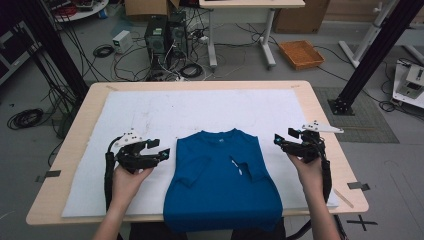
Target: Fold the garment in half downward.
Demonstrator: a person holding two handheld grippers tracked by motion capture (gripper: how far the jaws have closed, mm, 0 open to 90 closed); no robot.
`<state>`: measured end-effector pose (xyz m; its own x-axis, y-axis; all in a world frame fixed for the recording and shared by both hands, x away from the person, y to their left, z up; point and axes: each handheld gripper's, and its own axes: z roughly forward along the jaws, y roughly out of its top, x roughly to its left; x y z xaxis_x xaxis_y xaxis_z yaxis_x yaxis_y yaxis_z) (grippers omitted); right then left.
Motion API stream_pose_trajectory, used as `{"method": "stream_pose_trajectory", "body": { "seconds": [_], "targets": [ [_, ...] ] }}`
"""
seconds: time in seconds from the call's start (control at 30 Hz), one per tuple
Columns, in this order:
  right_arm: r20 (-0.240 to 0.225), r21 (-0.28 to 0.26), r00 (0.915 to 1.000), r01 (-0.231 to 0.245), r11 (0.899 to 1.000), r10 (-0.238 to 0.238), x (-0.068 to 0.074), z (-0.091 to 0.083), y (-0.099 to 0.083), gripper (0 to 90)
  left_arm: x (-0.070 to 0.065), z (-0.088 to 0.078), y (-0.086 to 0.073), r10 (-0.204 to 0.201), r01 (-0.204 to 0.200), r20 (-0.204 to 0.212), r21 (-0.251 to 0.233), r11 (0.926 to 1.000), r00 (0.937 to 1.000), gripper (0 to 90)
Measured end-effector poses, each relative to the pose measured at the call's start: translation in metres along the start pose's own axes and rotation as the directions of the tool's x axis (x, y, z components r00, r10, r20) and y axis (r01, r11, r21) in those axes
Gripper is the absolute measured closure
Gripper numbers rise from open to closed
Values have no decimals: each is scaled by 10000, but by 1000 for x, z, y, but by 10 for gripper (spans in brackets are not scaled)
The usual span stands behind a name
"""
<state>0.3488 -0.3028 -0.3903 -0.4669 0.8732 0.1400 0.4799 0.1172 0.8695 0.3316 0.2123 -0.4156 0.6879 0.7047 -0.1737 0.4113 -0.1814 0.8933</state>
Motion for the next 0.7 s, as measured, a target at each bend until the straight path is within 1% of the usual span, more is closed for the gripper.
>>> {"method": "stream_pose_trajectory", "body": {
  "seconds": [0.07,0.1,0.13,0.2,0.23,0.27,0.33,0.37,0.4,0.47,0.5,0.53,0.63,0.7],
  "targets": [
    [10,-27,10000,-85,10000,85,-1,0,0,344,-1,1,1,-18,18,65,10,10000,10000,381],
    [-3,-15,9999,-121,9999,121,-1,1,0,344,-1,2,1,-114,113,77,6,9999,9999,381],
    [-18,15,9999,-162,9999,162,-2,1,0,345,-1,3,1,-159,159,85,64,9999,9998,381],
    [8,106,9999,-159,9998,159,-2,4,-1,353,0,8,1,-386,383,105,232,9990,9992,383],
    [-37,270,9999,-96,9996,97,-3,8,-2,386,0,12,1,-500,495,130,339,9982,9987,414],
    [-37,270,9999,-96,9996,97,-3,8,-2,386,0,15,1,-554,549,100,436,9975,9984,414],
    [24,427,10000,46,9991,-47,-2,12,-4,429,0,25,2,-795,807,-176,832,9933,9967,431],
    [49,482,9999,92,9988,-94,-2,15,-5,452,0,30,3,-896,912,-202,974,9911,9958,441],
    [19,596,9999,98,9982,-99,-1,18,-5,472,1,36,2,-1104,1117,-176,1068,9880,9937,458],
    [-95,827,10000,14,9966,-6,0,29,-9,493,3,43,1,-1403,1415,-182,1266,9818,9899,477],
    [-95,827,10000,14,9966,-6,0,29,-9,493,3,46,1,-1537,1551,-204,1279,9796,9879,488],
    [-154,912,9999,-32,9958,46,0,31,-10,499,4,50,0,-1695,1714,-258,1371,9756,9852,488],
    [-304,1356,9995,-33,9908,75,4,43,-14,521,6,56,-1,-1924,1963,-402,1549,9682,9805,490],
    [-390,1697,9992,-43,9855,111,7,52,-17,542,8,60,-1,-2064,2117,-495,1551,9649,9772,496]
  ]
}}
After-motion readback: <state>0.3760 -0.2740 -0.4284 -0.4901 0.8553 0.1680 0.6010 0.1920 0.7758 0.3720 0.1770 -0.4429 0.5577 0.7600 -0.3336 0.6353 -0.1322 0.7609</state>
